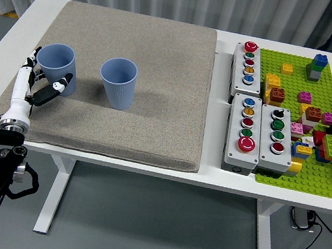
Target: Pick cup pour cup place
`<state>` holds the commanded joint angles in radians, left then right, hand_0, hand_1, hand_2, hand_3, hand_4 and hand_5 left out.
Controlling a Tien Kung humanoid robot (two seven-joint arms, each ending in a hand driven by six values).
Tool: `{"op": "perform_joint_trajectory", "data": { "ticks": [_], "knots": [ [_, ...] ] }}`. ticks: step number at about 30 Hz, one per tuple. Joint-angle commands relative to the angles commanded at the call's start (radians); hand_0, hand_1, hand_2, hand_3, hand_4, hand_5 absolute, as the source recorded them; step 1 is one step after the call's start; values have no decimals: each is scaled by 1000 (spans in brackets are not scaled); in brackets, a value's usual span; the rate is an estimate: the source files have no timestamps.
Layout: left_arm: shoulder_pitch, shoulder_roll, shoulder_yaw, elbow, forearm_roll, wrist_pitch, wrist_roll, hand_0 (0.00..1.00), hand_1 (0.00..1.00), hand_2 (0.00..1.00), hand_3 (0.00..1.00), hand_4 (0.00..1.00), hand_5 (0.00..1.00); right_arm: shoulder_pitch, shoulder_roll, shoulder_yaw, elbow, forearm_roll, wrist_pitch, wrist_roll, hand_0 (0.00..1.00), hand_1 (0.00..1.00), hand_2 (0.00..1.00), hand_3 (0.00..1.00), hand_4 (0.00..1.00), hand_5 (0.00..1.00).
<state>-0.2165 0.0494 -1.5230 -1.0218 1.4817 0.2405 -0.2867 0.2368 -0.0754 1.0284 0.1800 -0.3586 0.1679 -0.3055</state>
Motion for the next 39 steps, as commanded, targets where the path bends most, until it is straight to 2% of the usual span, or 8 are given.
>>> {"op": "perform_joint_trajectory", "data": {
  "ticks": [28,29,39],
  "knots": [
    [-6,-6,6,8,-3,16,4,700,692,907,998,830,320,-2,0,2,0,-4,2,-1,764,705,748,628,206,245],
    [-6,-6,7,8,-3,16,4,663,670,896,998,811,316,-2,0,2,0,-4,3,-2,765,705,748,628,207,244],
    [-2,-4,11,3,-10,21,0,643,662,890,998,792,318,-3,-1,4,0,-7,4,-4,763,705,748,628,207,245]
  ]
}}
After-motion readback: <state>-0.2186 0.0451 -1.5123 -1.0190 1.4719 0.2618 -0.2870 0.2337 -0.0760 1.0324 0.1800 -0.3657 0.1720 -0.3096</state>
